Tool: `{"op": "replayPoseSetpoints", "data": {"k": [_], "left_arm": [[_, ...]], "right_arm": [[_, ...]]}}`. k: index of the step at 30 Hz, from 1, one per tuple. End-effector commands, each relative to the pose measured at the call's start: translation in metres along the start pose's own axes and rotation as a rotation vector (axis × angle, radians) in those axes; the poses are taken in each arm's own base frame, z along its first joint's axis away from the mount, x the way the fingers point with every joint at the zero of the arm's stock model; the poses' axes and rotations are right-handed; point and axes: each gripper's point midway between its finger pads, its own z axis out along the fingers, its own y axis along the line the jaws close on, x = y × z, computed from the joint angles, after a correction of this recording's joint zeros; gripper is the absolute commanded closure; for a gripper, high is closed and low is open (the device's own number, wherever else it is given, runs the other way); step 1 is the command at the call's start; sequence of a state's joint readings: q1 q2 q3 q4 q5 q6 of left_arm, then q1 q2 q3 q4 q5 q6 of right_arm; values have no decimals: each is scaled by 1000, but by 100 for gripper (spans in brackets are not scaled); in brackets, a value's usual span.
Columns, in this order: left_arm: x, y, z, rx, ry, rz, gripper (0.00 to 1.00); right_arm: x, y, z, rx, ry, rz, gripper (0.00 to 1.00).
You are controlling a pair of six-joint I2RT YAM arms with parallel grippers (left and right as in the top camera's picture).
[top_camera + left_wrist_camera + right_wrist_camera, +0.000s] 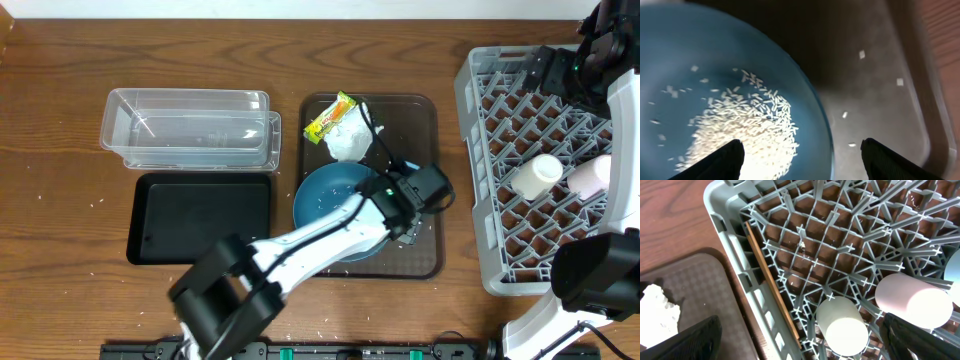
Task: Sort waste into correct bins and load items into the dishwasher rack
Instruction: 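Grasp the blue bowl rim with the left gripper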
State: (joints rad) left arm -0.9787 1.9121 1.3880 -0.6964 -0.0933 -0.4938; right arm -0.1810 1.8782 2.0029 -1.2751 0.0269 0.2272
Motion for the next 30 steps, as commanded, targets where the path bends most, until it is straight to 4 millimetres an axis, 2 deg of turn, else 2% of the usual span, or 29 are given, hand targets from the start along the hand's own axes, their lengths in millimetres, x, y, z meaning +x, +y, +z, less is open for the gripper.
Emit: {"op": "replayPoseSetpoints", "data": {"k": [1, 8, 11, 15, 21, 27, 30], "left_arm": [[1, 3, 13, -36, 11, -31, 22], [6, 4, 23, -50, 31, -31, 25], [6, 3, 23, -48, 29, -29, 32], [7, 0, 23, -44, 28, -21, 35], [9, -9, 22, -32, 18, -4, 52], [7, -8, 21, -56, -2, 6, 54], [7, -8, 21, -56, -2, 7, 62]], "right_arm": [[-1, -2, 2, 11, 0, 12, 1], [-1, -2, 2, 11, 0, 12, 1], [-1, -2, 2, 11, 0, 12, 1], [-1, -2, 2, 11, 0, 12, 1], [-1, -2, 2, 11, 0, 12, 1], [-1, -2, 2, 11, 0, 12, 1], [-1, -2, 2, 11, 0, 12, 1]]}}
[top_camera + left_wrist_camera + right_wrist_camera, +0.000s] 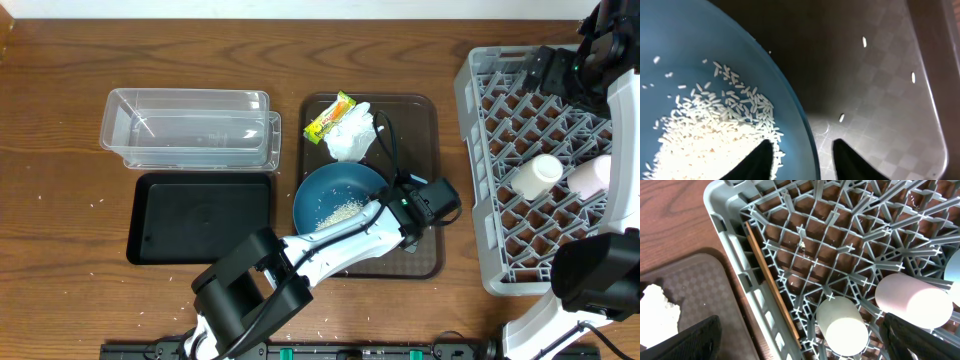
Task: Sort waste into correct bins and load items into the dishwasher rack
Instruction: 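Grasp the blue bowl rim with the left gripper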
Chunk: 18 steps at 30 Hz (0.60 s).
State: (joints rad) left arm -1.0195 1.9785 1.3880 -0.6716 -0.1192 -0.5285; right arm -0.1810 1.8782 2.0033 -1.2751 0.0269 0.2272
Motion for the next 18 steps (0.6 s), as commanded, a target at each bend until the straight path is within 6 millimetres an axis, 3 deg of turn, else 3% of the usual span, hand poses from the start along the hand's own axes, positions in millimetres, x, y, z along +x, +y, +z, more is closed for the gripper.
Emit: {"op": "replayPoseSetpoints", "data": {"k": [1, 18], "left_arm": [[-5, 3, -1, -23, -22, -5, 65], [5, -6, 8, -29, -3, 21, 72]], "right_arm": [[-1, -2, 2, 11, 1, 12, 1], [-1, -2, 2, 11, 1, 12, 1]]}}
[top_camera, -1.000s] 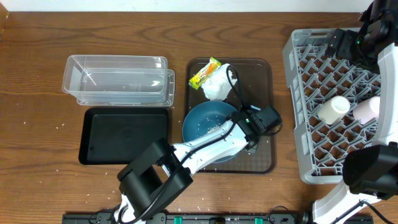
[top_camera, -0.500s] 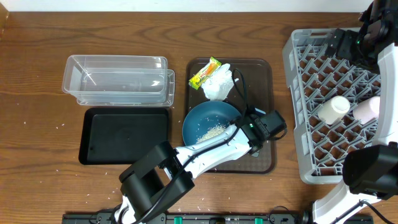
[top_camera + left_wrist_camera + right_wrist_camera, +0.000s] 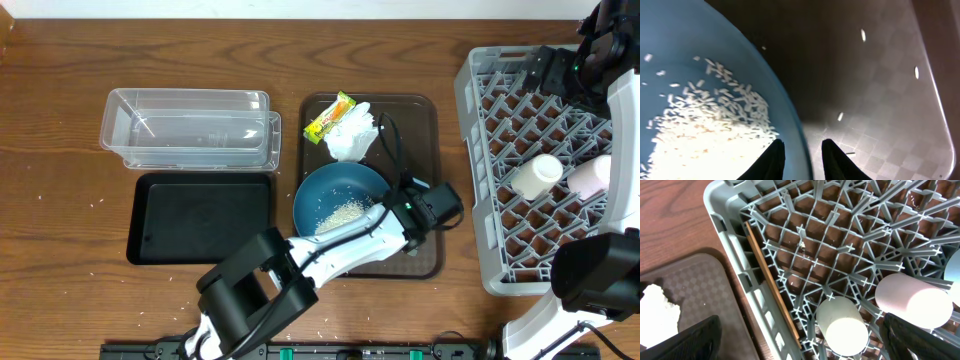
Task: Sort waste into correct bins and load items into the dishwasher rack
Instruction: 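Grasp the blue bowl rim with the left gripper, then lift the blue bowl and carry it left over the black tray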
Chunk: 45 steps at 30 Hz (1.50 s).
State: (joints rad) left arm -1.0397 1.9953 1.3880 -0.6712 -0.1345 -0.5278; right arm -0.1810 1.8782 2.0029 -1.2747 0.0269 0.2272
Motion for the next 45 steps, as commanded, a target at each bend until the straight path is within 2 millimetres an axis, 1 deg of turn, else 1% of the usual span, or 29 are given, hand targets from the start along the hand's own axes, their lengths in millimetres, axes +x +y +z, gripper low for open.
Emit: {"op": "replayPoseSetpoints", "data": {"k": [1, 3, 4, 9, 10, 12, 20, 25, 36, 39, 45], "left_arm": [[-1, -1, 3, -13, -8, -2, 75], [-1, -1, 3, -14, -7, -2, 80], [-1, -1, 3, -14, -7, -2, 81], [-1, -1, 1, -13, -8, -1, 81], [-1, -1, 1, -12, -9, -2, 88], [-2, -1, -2, -10, -13, -3, 94], [-9, 0, -23, 7, -37, -9, 94], [-16, 0, -47, 36, -79, -19, 94], [-25, 14, -112, 99, -176, -52, 94], [-29, 24, -127, 107, -199, -75, 94], [-33, 59, -151, 95, -221, -146, 94]], "right_arm": [[-1, -2, 2, 11, 1, 12, 1], [-1, -2, 2, 11, 1, 12, 1], [-1, -2, 2, 11, 1, 12, 1], [-1, -2, 2, 11, 1, 12, 1], [-1, -2, 2, 11, 1, 12, 1], [-1, -2, 2, 11, 1, 12, 1], [-1, -2, 2, 11, 1, 12, 1], [-1, -2, 2, 11, 1, 12, 1], [-1, -2, 2, 11, 1, 12, 1], [-1, -2, 2, 11, 1, 12, 1], [-1, -2, 2, 11, 1, 12, 1]]}}
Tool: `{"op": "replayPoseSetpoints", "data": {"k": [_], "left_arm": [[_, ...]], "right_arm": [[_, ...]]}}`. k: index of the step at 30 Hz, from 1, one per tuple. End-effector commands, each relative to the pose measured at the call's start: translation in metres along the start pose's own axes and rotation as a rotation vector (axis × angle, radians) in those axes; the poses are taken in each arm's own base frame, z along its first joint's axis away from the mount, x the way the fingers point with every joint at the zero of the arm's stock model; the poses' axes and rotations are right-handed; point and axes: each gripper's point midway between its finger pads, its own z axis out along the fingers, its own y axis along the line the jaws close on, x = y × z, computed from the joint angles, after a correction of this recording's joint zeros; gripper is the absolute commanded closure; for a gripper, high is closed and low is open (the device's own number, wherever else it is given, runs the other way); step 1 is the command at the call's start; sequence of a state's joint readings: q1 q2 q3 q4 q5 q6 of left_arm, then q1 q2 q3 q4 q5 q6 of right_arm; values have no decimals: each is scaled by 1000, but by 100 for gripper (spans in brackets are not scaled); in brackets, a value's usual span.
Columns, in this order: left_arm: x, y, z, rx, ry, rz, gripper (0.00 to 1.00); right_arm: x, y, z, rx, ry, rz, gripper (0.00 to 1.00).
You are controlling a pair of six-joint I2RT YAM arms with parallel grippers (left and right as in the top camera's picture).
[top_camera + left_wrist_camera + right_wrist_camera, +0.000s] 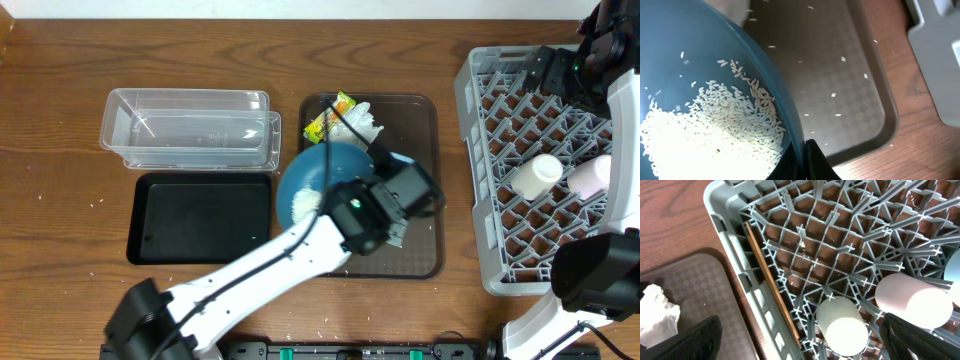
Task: Sort waste into correct bins and load items into the dishwasher rack
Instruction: 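Lift the blue bowl and carry it left over the black tray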
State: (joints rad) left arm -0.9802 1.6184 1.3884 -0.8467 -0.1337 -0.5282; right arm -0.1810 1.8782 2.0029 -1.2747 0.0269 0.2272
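A blue bowl (pixel 318 172) holding white rice (pixel 705 125) hangs tilted above the left part of the brown tray (pixel 420 150). My left gripper (pixel 366 206) is shut on the bowl's right rim (pixel 790 125), one finger inside and one outside. A crumpled white napkin (pixel 362 124) and a yellow-green wrapper (pixel 328 118) lie at the tray's far end. The grey dishwasher rack (pixel 478 150) stands at the right with a white cup (pixel 537 175) and a pink cup (pixel 590 176) in it. My right gripper (pixel 801 347) is open above the rack's left edge, holding nothing.
A clear plastic bin (pixel 190 130) sits at the left, and a black tray (pixel 200 217) lies in front of it. Loose rice grains dot the brown tray (pixel 840 90). A rack corner (pixel 940 45) shows to the right of the tray.
My left gripper has shut on the bowl's rim. The bowl, then resting on the tray, is now raised, tilted and shifted toward the tray's left side. The right arm has not moved.
My left gripper first stood wide open over the bowl's right rim on the tray. Its fingers then stood closer on either side of the rim, then closer still. Now it is shut on the rim and holds the bowl off the tray.
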Motion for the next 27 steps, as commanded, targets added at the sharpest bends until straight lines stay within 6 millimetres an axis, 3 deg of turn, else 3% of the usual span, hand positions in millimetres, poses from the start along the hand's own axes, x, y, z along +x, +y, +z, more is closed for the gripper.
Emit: {"op": "replayPoseSetpoints", "data": {"k": [1, 8, 17, 27], "left_arm": [[-18, 16, -24, 5, -59, -60, 94], [-30, 34, -45, 100, -60, -159, 94], [-46, 75, -73, 137, -118, -289, 94], [-50, 106, -71, 159, -101, -395, 94]], "right_arm": [[-1, -2, 2, 11, 1, 12, 1], [-1, -2, 2, 11, 1, 12, 1], [-1, -2, 2, 11, 1, 12, 1], [-1, -2, 2, 11, 1, 12, 1]]}}
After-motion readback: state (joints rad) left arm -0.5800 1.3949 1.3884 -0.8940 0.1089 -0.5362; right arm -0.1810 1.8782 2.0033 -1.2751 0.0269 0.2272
